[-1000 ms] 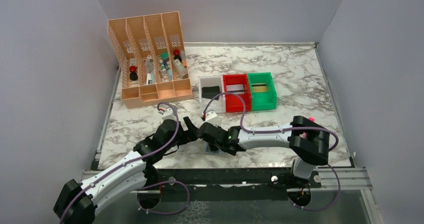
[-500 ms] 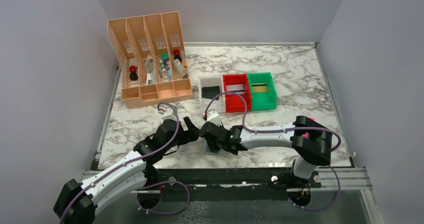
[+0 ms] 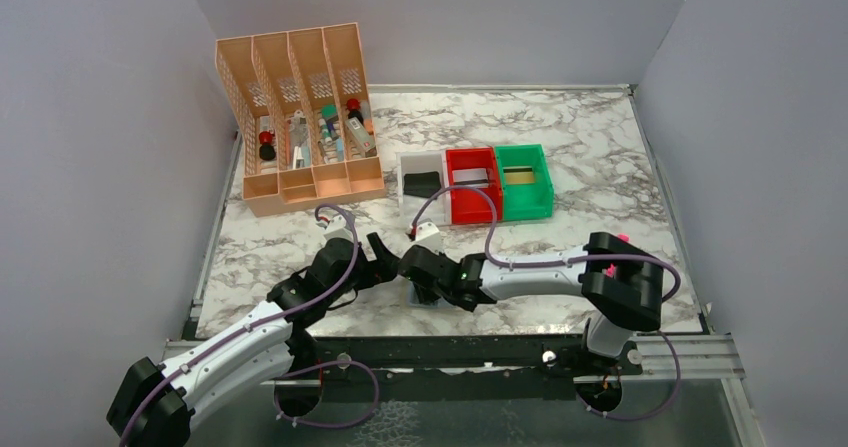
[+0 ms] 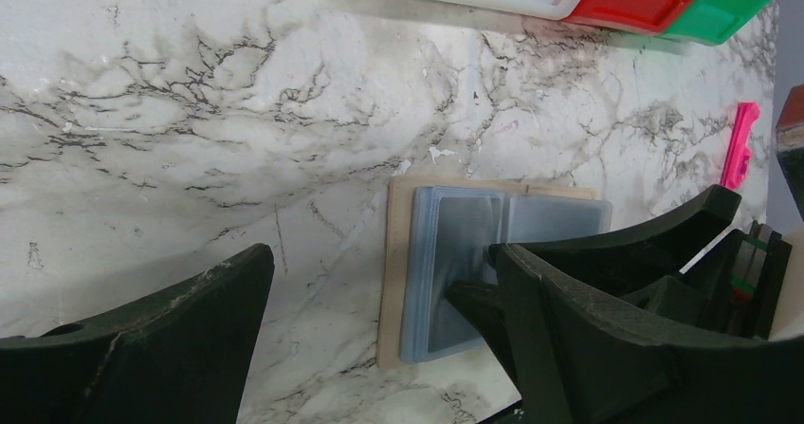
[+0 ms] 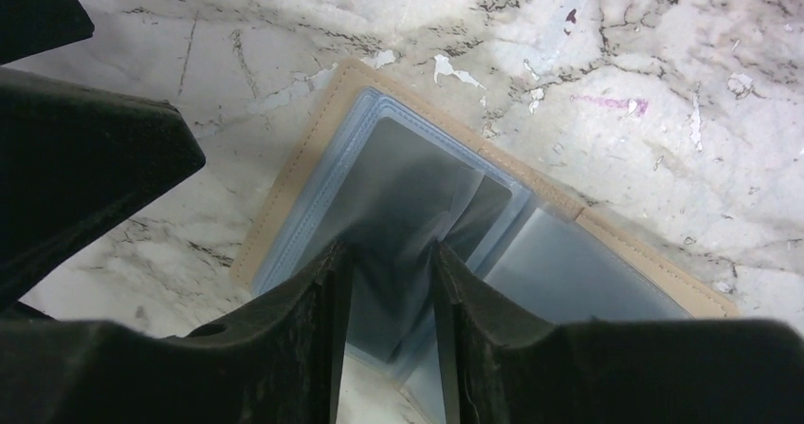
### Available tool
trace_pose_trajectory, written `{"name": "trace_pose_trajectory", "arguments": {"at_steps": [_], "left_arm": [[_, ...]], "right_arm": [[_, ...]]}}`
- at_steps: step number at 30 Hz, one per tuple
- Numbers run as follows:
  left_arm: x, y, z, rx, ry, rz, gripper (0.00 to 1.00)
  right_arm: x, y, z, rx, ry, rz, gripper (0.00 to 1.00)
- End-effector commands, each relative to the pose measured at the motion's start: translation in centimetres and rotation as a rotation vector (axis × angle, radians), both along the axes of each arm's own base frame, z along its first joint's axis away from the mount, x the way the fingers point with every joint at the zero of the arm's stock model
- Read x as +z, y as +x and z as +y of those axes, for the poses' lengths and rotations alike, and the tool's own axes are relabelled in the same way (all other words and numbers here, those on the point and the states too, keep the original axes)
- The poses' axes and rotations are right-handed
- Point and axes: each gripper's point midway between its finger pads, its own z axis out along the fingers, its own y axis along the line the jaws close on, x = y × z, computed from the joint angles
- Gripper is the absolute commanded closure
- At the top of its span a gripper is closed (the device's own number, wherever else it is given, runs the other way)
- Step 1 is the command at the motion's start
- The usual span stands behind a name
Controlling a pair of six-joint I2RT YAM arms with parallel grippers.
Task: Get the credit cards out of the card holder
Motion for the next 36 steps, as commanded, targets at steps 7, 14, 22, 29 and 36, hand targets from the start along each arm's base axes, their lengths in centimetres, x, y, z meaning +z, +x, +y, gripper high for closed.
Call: {"name": "trace_pose_trajectory", "arguments": {"at_steps": [7,14,22,29,36], "left_arm": [[0.6,0.1,-0.1,-0.01,-0.011,-0.025,0.09],[0.9,0.0,-0.7,-0.032,-0.034,-0.025,0.09],[1.6,-0.3,-2.6,-0.135,-0.074,-0.042,0.1],[1.5,-1.0,-4.8,-0.253,-0.127,-0.031,0.13],[1.3,-1.7,-6.7,-0.353,-0.179,-0.007,0.18]], "right_arm": [[-4.7,-1.2,-4.3,-0.071,-0.129,0.055,0.76],[-2.5,-0.6,-3.1,-0.048,-0.078,0.015,0.94],[2.3,-0.8,-0.2,0.021,0.153,-0.004,0.99],[3.9,-0.7,-0.2,0.008,0.276,-0.003,0.99],[3.4,-0.8,-0.8,-0.011,0.296,0.018,0.99]]}}
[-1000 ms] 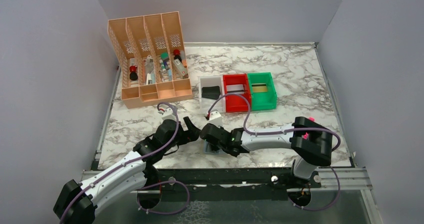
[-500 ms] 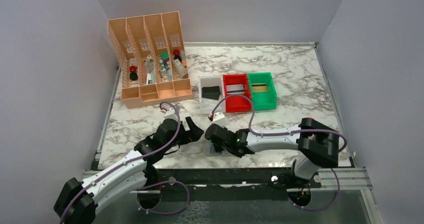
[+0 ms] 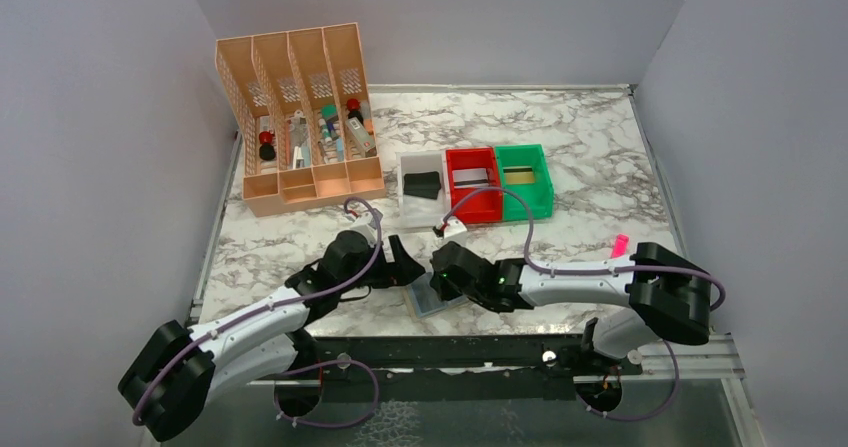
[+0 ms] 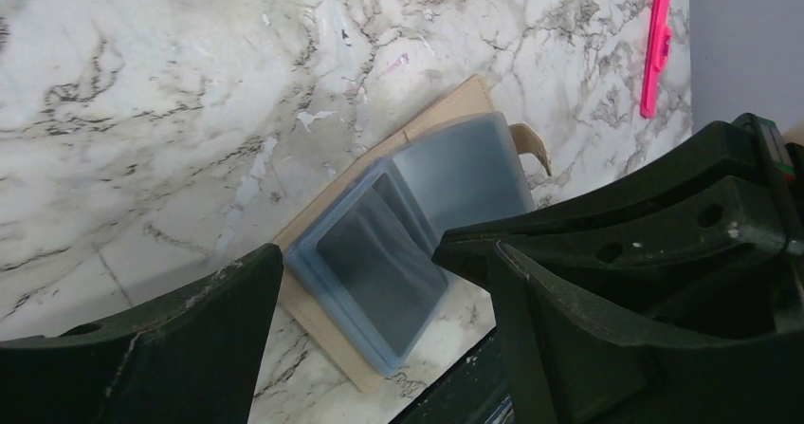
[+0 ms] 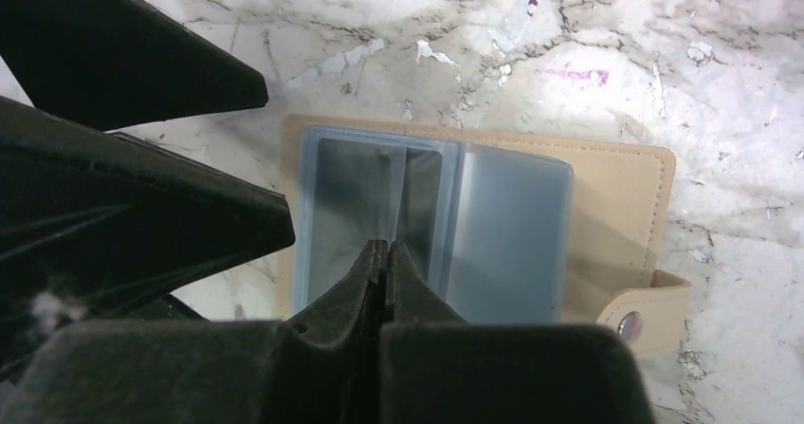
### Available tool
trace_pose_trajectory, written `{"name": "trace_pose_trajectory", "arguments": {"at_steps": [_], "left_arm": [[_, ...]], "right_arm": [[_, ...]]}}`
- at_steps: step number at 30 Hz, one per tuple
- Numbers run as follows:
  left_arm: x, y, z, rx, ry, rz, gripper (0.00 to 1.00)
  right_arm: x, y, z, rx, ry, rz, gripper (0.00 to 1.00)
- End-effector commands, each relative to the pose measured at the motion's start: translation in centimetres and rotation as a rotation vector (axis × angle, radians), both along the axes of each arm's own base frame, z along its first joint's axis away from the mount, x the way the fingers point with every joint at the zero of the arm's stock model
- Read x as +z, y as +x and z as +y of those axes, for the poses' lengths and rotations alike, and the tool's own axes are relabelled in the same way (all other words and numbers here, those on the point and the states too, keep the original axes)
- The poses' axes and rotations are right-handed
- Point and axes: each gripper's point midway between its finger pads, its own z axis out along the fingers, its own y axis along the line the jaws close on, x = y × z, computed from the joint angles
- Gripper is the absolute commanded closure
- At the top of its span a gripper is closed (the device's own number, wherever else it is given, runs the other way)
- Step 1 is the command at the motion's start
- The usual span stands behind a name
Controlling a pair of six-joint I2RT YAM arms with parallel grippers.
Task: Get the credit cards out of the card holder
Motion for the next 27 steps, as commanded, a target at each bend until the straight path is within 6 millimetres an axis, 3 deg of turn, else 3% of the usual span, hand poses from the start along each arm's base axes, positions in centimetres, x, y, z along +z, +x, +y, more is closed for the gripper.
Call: {"name": "trace_pose_trajectory", "arguments": {"at_steps": [1,3,10,15,18,22,27], "left_arm": [[0.9,-0.5,-1.8,-0.096,-0.07,-0.021,0.19],[0.5,-0.4,-1.7,-0.085,-0.06,-0.013,0.2],[0.7,0.4,-0.6,-0.006,-0.036,-0.03,0.2],[0.8,0.5,0.2,0.027,-0.02,-0.038,0.2],[0.8,0.5,0.4,0.035,-0.011,-0.04,0.2],[0.8,0.5,0.5,0.036,-0.009,-0.038,0.2],[0.7,0.6,0.4,0.035,-0.007,-0.036,0.2]], "right_arm": [[0.5,-0.2,0.5,0.001,0.06,0.015,0.99],[0.3,-0.3,0.3,0.008,0.05,0.016,0.97],[-1.2,-1.0,0.4,0.073,-0.003,0.039,0.72],[-2.6,-0.7,0.0,0.069,-0.086,0.045,0.65],[-3.6,-0.9,-0.1,0.08,-0.122,0.061,0.66],[-4.1,-0.9,-0.4,0.071,-0.138,0.071,0.81],[-3.0,-0.6,0.0,0.058,-0.106,0.051,0.96]]}}
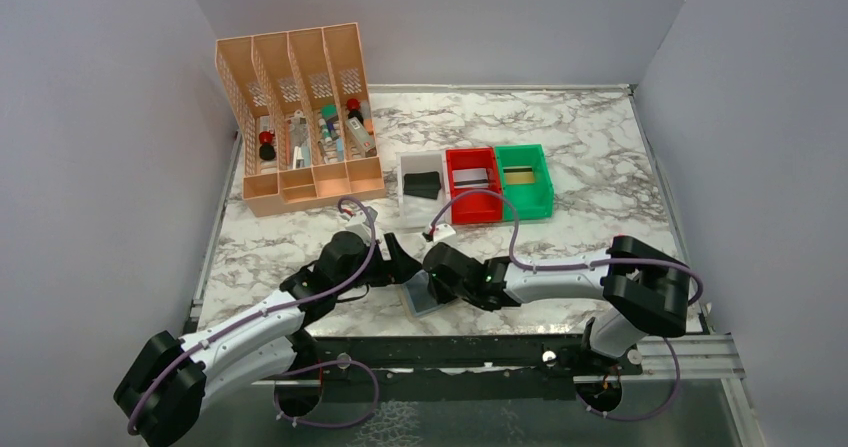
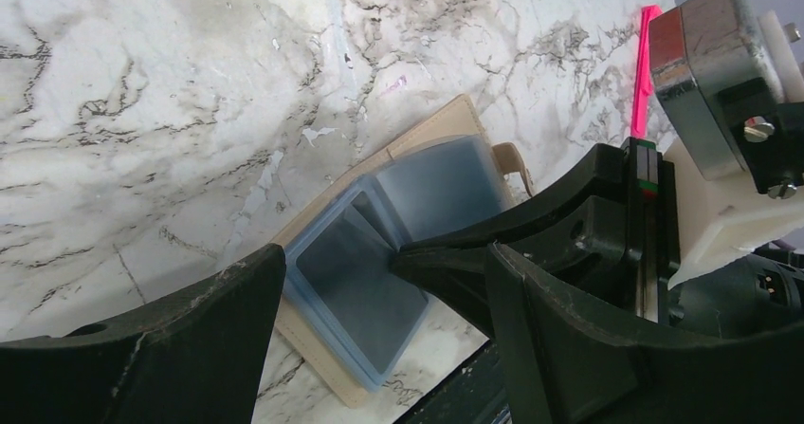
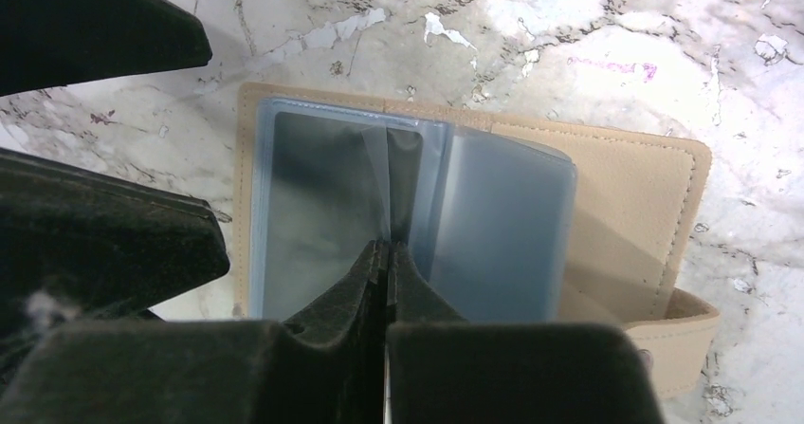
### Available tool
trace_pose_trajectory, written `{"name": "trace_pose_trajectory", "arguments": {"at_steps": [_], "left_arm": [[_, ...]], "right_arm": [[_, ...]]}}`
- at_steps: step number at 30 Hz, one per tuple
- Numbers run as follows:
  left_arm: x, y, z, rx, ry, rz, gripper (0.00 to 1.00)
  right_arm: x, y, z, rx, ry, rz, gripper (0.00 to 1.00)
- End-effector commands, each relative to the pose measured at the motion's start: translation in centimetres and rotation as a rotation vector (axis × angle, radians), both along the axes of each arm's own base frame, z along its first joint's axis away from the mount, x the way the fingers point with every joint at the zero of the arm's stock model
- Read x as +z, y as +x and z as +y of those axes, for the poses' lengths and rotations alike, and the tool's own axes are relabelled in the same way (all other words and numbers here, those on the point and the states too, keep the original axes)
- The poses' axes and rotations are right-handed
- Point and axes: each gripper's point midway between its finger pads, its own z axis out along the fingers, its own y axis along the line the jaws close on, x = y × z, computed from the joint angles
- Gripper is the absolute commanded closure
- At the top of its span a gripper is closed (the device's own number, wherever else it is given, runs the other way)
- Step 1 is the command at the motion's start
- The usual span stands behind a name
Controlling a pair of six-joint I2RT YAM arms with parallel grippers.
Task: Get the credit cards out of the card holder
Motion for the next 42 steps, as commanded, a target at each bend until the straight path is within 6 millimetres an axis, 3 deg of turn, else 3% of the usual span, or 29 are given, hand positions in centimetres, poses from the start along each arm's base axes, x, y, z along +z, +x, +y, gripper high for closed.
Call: {"name": "trace_pose_trajectory", "arguments": {"at_steps": [1,7,14,20,24,28,32,39,42], "left_arm": [[-0.2,0.2,0.2,0.016,0.014,-0.004,0.2],[-0.2,0.1,0.2,0.014,0.01,-0.003,0.2],[-0.3,-0.1,0.1,0.004,0.006,0.001,0.2],[0.1,0.4,0.6,0.046,0.005,-0.01,0.2],[0.2,1.2,2.6,0.164,0.042,-0.014,0.19],[0.2,1.5,5.1,0.291,0.082,-0.014,0.17],[0.4,1.5,6.3,0.34,0.098,-0.021,0.16],[-0.1,1.5,6.4,0.342,0.128,-0.002,0.16],[-0.3,1.6,6.1,0.331,0.131,0.001,0.16]], "right_arm": [[0.2,-0.1,-0.2,-0.003,-0.01,0.002,0.98],[2.2,-0.4,1.1,0.017,0.1,-0.002,0.99],[2.5,0.9,0.2,-0.024,0.14,0.015,0.98],[2.0,0.2,0.9,0.065,0.099,0.036,0.69],[2.3,0.1,1.1,0.103,0.101,0.019,0.5],[2.2,0.4,1.1,0.124,0.068,-0.002,0.48],[2.0,0.7,1.3,0.13,0.026,-0.033,0.46],[1.5,0.6,1.6,0.151,-0.039,-0.063,0.43],[0.1,-0.2,1.5,0.159,-0.098,-0.053,0.42]]}}
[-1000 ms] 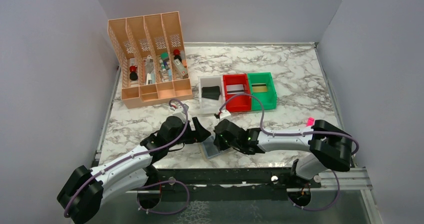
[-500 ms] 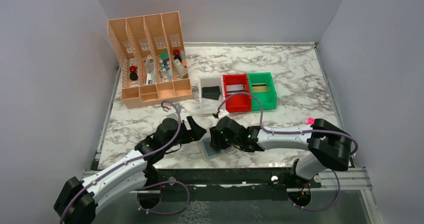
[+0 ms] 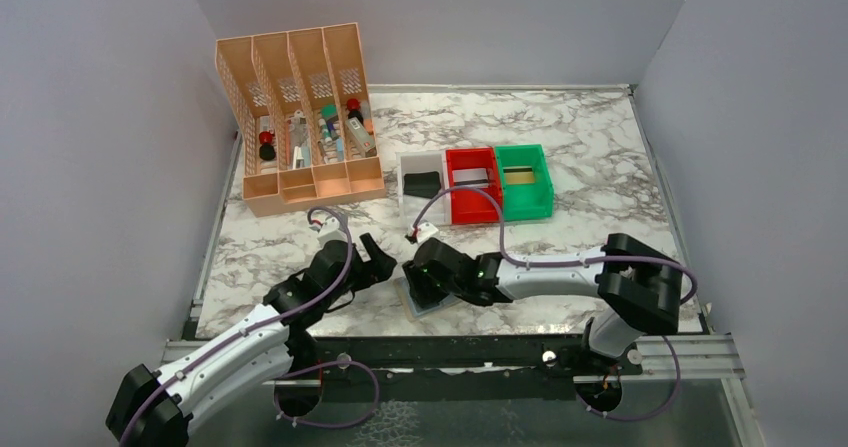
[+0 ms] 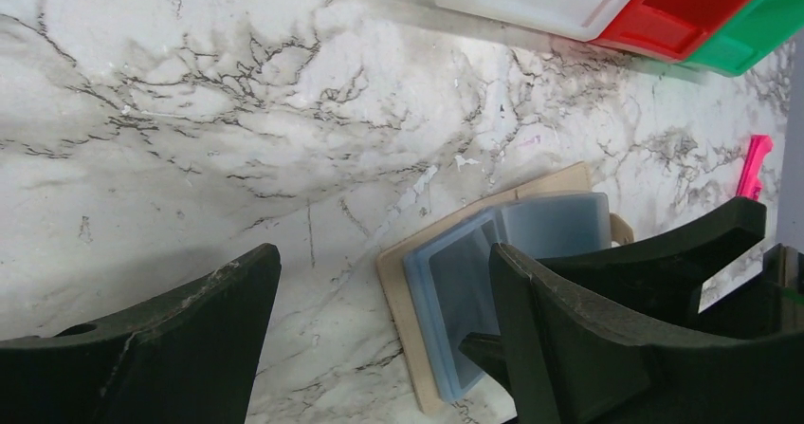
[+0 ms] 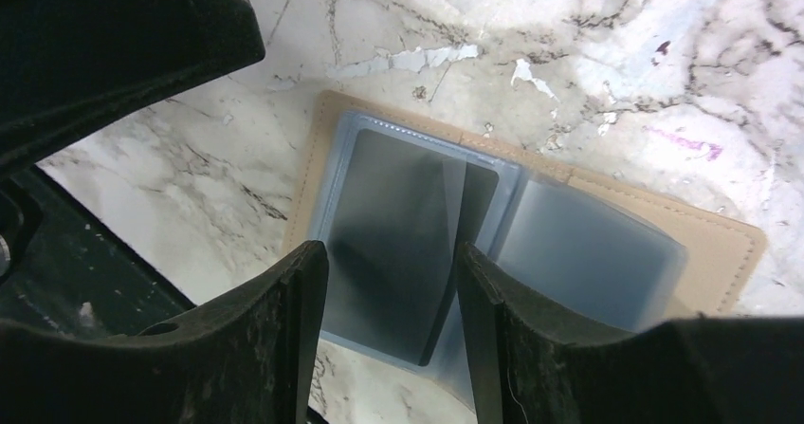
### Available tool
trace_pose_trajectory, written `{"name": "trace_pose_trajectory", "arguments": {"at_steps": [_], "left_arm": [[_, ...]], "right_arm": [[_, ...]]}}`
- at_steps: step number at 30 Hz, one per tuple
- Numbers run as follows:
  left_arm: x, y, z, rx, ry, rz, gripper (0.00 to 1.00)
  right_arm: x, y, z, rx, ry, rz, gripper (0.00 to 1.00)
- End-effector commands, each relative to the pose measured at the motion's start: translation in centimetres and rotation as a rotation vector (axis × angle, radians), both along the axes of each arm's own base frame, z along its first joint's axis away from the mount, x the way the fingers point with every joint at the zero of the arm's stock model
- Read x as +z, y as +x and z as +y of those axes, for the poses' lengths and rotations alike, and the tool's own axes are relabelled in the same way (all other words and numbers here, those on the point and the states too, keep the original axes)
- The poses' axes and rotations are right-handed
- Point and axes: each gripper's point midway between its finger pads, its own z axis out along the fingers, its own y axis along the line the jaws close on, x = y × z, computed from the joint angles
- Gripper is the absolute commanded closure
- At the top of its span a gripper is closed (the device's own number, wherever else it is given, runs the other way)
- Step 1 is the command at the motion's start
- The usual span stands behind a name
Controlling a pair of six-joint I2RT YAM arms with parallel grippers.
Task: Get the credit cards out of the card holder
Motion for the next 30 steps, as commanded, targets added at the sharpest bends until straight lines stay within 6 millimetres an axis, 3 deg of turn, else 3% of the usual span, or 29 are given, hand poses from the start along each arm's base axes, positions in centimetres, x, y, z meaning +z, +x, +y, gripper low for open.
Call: {"name": "trace_pose_trajectory", "arguments": {"at_steps": [1,6,12,16,24,30], "left_arm": [[0.7,0.6,-0.1,0.016,0.004,-0.017,0.16],[0.8,0.6,-0.2,0.002,0.003,-0.02,0.16],[0.8,0.6,-0.2,0.005,-0.003,-0.026,0.15],[0.8,0.5,-0.3,-0.005,-0.004,-0.025,0.15],[0.1,0.3,-1.3,-0.05,-0.013,-0.007,0.15],[0.0,0.1,-2.6,-0.124,-0.027,0.0,0.15]], "right_arm": [[-1.9,-0.2,-0.7,-0.004,-0.118,-0.023,0.42],[-4.0,0.0,-2.5,-0.069,-0.212,-0.017,0.44],[-5.1,0.2,-3.8,-0.101,-0.275,-0.031,0.7],[-5.7,0.0,-4.1,-0.114,-0.283,-0.021,0.81],[-4.8,-0.1,-3.0,-0.098,-0.227,-0.014,0.96],[-2.0,0.0,-1.5,-0.086,-0.11,-0.025,0.99]]}}
